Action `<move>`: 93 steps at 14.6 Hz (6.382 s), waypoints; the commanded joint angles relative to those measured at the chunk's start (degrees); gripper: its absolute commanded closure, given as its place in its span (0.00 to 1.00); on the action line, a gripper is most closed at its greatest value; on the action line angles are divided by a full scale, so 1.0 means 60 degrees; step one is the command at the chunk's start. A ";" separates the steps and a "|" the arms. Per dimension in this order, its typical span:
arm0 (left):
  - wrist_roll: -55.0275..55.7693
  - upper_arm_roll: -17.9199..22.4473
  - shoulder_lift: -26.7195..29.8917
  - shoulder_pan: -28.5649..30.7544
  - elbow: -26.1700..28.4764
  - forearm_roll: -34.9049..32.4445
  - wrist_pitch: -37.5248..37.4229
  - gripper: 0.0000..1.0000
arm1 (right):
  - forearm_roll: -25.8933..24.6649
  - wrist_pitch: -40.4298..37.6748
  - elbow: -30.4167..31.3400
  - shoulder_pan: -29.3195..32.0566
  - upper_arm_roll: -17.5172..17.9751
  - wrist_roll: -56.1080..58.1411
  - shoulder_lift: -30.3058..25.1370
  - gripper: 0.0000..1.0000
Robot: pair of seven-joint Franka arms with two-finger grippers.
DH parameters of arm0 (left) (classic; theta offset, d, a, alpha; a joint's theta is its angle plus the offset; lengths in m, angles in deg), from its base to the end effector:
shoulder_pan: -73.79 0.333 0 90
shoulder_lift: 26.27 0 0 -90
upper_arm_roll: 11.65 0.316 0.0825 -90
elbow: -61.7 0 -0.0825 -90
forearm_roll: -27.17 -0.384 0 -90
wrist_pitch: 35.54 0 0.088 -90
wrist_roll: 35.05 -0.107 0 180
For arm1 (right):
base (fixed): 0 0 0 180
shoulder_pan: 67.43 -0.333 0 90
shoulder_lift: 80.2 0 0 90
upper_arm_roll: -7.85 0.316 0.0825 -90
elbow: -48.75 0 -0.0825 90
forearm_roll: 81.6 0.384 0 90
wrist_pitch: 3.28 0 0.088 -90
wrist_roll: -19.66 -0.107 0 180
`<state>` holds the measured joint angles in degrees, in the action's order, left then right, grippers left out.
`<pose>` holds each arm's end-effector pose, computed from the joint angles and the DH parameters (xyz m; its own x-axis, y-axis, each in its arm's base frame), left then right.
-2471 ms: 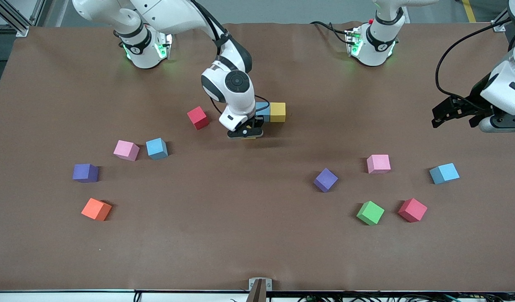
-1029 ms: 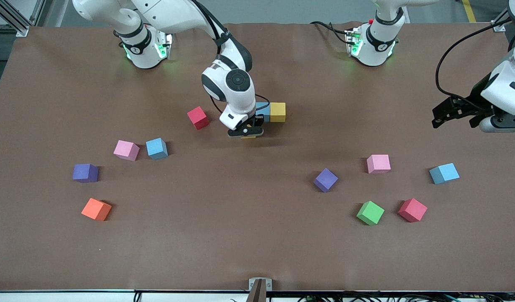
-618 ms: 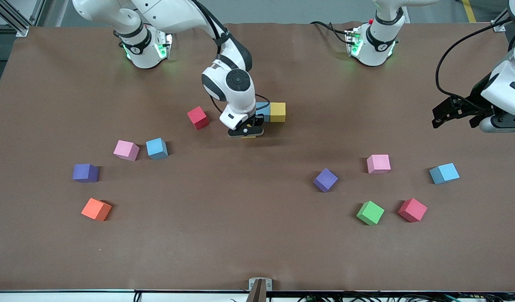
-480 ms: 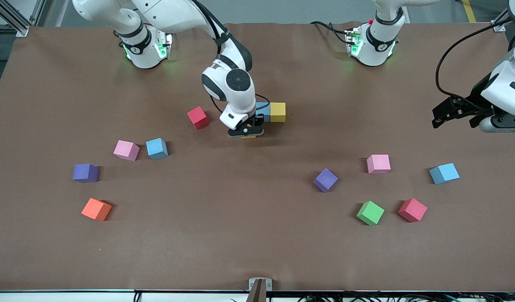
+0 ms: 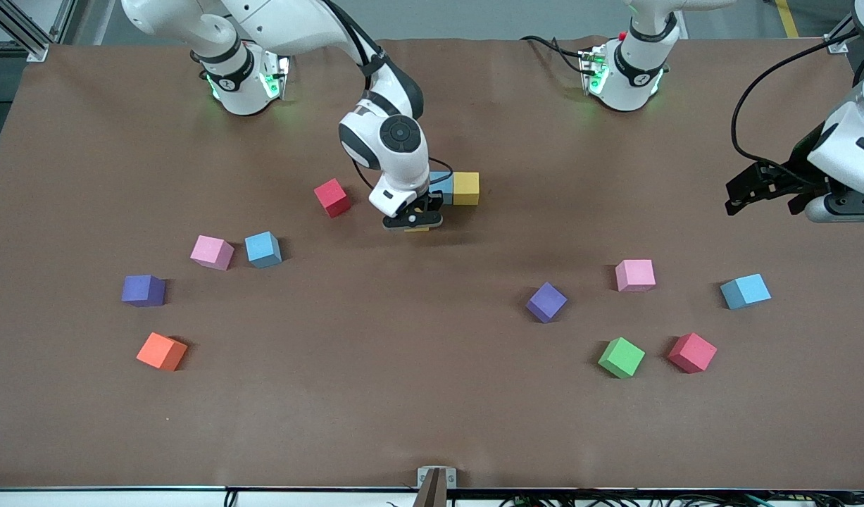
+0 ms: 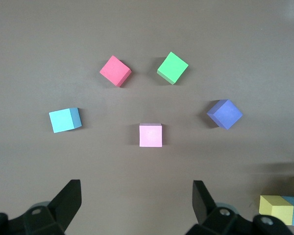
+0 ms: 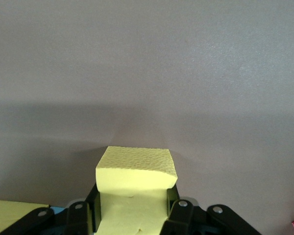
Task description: Arrange 11 blocks into digit 3
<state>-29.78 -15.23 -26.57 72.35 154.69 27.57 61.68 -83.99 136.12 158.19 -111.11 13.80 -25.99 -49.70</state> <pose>0.5652 -0.0502 0.6082 0.9977 0.0055 0.0676 0.0046 -0.9999 0.0136 0.4097 0.4773 0.2164 0.9959 0.0871 -0.0224 0.0868 -0.9961 -0.0138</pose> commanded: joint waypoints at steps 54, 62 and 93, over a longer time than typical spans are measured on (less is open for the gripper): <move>0.0117 -0.0004 -0.0141 -0.0082 -0.0118 0.0051 0.0219 0.00 | -0.0144 -0.3252 0.2149 0.2955 0.0002 0.3675 -0.3324 0.00; 0.0117 -0.0019 -0.0141 -0.0082 -0.0118 0.0080 0.0219 0.00 | -0.0056 -0.1949 0.3981 0.3677 0.1366 0.5045 -0.4013 0.00; 0.0117 -0.0034 -0.0155 -0.0111 -0.0103 0.0139 0.0424 0.00 | -0.0041 0.0865 0.5242 0.3839 0.1689 0.5602 -0.3106 0.14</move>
<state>-29.57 -15.43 -27.44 71.83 154.45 27.57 63.93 -85.01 140.15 188.57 -89.52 22.96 6.50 -68.16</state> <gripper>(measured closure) 0.000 0.075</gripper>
